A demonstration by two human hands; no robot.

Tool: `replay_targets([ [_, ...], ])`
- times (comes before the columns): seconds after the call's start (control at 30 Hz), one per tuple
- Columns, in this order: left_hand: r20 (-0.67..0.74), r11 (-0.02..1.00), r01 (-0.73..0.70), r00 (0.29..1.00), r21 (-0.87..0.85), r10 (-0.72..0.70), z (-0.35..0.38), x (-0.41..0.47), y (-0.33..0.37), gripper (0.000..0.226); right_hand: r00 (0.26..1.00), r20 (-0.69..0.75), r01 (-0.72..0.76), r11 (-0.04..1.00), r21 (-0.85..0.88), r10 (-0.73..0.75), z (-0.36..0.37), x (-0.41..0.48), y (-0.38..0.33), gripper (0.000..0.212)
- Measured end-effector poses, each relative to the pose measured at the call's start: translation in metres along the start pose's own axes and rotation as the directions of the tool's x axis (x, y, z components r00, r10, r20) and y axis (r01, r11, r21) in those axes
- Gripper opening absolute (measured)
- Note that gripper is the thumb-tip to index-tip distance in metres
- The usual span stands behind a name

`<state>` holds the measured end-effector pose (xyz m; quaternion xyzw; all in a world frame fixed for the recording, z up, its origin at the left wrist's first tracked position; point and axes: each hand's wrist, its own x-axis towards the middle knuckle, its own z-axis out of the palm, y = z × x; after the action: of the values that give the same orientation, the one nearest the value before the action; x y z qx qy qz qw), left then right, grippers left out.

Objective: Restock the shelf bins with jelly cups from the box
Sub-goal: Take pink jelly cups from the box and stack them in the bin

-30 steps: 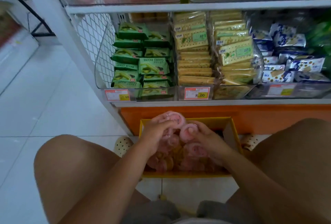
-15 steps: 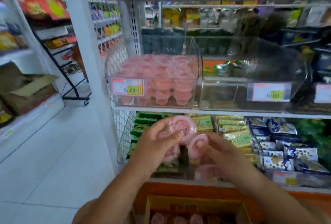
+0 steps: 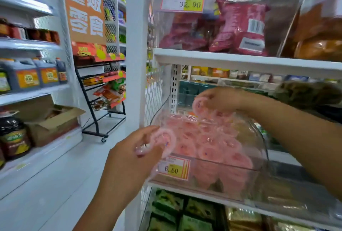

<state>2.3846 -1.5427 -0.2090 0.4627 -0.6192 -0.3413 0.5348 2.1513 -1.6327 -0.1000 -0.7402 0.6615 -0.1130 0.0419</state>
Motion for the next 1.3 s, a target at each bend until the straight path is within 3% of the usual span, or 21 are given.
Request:
replay_targets([
  [0.1,-0.002,1.000,0.016,1.000,-0.011,-0.016,-0.001,0.007,-0.013,0.026,0.999,0.047,0.003,0.993,-0.121,0.003,0.015,0.058,-0.011,0.040],
  [0.17,-0.009,0.999,0.032,0.999,-0.021,-0.032,-0.002,0.011,-0.017,0.028,0.997,0.078,-0.013,0.996,-0.084,0.020,0.026,0.091,-0.014,0.038],
  [0.23,-0.016,1.000,0.021,1.000,-0.016,-0.021,-0.003,0.015,-0.019,0.032,0.992,0.123,-0.031,0.999,-0.021,0.034,0.037,0.115,-0.014,0.023],
  [0.27,-0.017,1.000,0.007,1.000,-0.001,-0.007,-0.004,0.017,-0.019,0.033,0.989,0.144,-0.017,1.000,-0.017,0.019,0.041,0.123,-0.014,0.028],
  [0.4,-0.019,1.000,-0.015,1.000,0.018,0.015,-0.003,0.023,-0.017,0.037,0.992,0.126,0.037,0.991,-0.130,-0.020,0.046,0.136,-0.014,0.026],
  [0.47,-0.016,0.999,-0.016,1.000,0.028,0.017,-0.001,0.023,-0.016,0.040,0.993,0.115,-0.004,0.997,-0.077,0.013,0.040,0.138,-0.006,0.048],
  [0.57,-0.019,0.999,-0.023,1.000,0.033,0.024,0.001,0.024,-0.017,0.040,0.921,0.367,-0.150,0.988,0.036,0.127,0.027,0.136,0.007,0.085],
  [0.63,-0.014,0.999,-0.029,0.999,0.032,0.030,0.003,0.023,-0.016,0.040,0.895,0.406,-0.237,0.969,0.076,0.187,0.021,0.132,0.014,0.091],
  [0.77,0.010,0.999,-0.025,1.000,0.022,0.025,0.007,0.022,-0.012,0.036,0.894,0.380,-0.293,0.951,0.097,0.236,0.026,0.128,0.023,0.080],
  [0.9,0.012,0.998,-0.043,0.999,0.045,0.043,0.007,0.022,-0.008,0.039,0.886,0.401,-0.360,0.890,0.281,0.232,0.033,0.128,0.023,0.066],
  [0.97,0.002,0.998,-0.050,0.999,0.046,0.050,0.006,0.023,-0.008,0.038,0.890,0.398,-0.372,0.860,0.350,0.223,0.036,0.129,0.023,0.075],
  [1.07,-0.006,0.997,-0.063,0.998,0.051,0.064,0.006,0.025,-0.005,0.038,0.907,0.350,-0.348,0.883,0.315,0.233,0.041,0.134,0.028,0.097],
  [1.17,0.000,0.995,-0.091,0.996,0.043,0.091,0.009,0.028,-0.002,0.041,0.934,0.294,-0.266,0.943,0.202,0.200,0.043,0.134,0.036,0.085],
  [1.3,0.037,0.993,-0.117,0.993,0.023,0.116,0.015,0.030,0.005,0.037,0.930,0.348,-0.188,0.967,0.170,0.120,0.042,0.128,0.044,0.071],
])
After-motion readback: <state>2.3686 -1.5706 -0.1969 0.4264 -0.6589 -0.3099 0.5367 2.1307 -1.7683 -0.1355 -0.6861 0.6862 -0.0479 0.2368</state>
